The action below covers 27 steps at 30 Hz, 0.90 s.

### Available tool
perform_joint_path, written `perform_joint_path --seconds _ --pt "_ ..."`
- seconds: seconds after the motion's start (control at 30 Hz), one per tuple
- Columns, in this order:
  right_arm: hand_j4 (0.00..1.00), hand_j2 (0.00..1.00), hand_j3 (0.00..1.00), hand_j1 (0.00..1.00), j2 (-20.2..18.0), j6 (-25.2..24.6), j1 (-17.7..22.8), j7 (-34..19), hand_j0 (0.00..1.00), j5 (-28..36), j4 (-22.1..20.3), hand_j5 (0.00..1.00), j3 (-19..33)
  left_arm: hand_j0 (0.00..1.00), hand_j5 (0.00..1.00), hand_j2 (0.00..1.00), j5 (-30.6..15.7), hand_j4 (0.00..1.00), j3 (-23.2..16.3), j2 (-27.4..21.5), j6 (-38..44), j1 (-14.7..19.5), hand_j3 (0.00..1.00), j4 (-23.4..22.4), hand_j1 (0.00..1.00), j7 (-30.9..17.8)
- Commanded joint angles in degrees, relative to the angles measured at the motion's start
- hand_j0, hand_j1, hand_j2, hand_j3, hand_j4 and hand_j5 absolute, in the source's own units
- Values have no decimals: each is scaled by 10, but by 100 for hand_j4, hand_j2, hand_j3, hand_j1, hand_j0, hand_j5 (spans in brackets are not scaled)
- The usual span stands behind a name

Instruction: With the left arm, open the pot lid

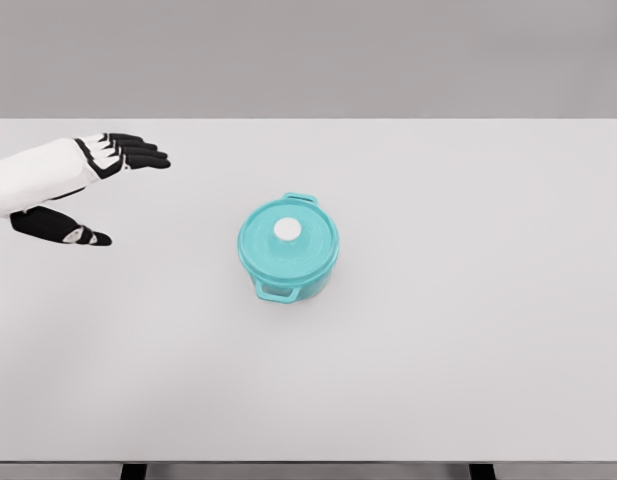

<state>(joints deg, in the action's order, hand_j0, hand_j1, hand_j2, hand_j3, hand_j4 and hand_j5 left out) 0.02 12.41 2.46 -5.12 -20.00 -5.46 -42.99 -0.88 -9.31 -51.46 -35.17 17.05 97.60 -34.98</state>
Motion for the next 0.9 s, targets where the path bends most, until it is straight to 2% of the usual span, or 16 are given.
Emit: perform_joint_path --seconds 0.0,0.13,0.17,0.23,0.27,0.3,0.33,0.37,0.43,0.47,0.5,0.53,0.6,0.63,0.7,0.87 --pt "100 100 100 100 0 -4 0 -2 100 1 -1 100 1 100 100 100 -1 100 -2 4 2 0 100 4 100 0" --pt "100 100 100 100 0 -4 4 -2 100 1 3 100 1 100 100 100 4 100 -3 9 2 1 100 5 100 0" --pt "100 100 100 100 0 -4 4 -2 100 0 3 100 1 100 100 100 4 100 -3 33 2 8 100 7 100 0" --pt "100 100 100 100 0 -4 4 -2 100 0 3 100 1 100 100 100 41 100 -18 58 2 28 100 20 100 0" --pt "100 100 100 100 0 -4 4 -2 100 1 3 100 1 100 100 100 59 100 -35 66 2 34 100 26 100 0" --pt "100 100 100 100 0 -4 4 -2 100 0 3 100 1 100 100 100 81 100 -65 89 2 59 100 33 100 0" --pt "100 100 100 100 0 -4 4 -2 100 1 3 100 1 100 100 100 92 100 -76 97 2 69 100 33 100 0" --pt "100 100 100 100 0 -4 4 -2 100 1 3 100 1 100 100 100 111 100 -107 103 2 103 100 33 100 0" --pt "100 100 100 100 0 -4 4 -2 100 1 3 100 1 100 100 100 109 100 -212 95 2 198 100 33 100 0" --pt "100 100 100 100 0 -4 4 -2 100 0 3 100 1 100 100 100 109 100 -299 89 2 261 100 29 100 0" --pt "100 100 100 100 0 -4 4 -2 100 0 3 100 1 100 100 100 109 100 -408 88 2 329 100 22 100 0" --pt "100 100 100 100 0 -4 4 -2 100 0 3 100 1 100 100 100 109 100 -498 89 2 385 100 -2 100 0" --pt "100 100 100 100 0 -4 4 -2 100 0 3 100 1 100 100 100 113 100 -576 87 2 425 100 -11 100 0" --pt "100 100 100 100 0 -4 4 -2 100 1 3 100 1 100 100 100 117 100 -582 74 2 437 100 -13 100 0" --pt "100 100 100 100 0 -4 4 -2 100 1 3 100 1 100 100 100 151 100 -577 83 2 460 100 -26 100 0" --pt "100 100 100 100 0 -4 4 -2 100 0 3 100 1 100 100 100 147 100 -574 93 2 469 100 -21 100 0"
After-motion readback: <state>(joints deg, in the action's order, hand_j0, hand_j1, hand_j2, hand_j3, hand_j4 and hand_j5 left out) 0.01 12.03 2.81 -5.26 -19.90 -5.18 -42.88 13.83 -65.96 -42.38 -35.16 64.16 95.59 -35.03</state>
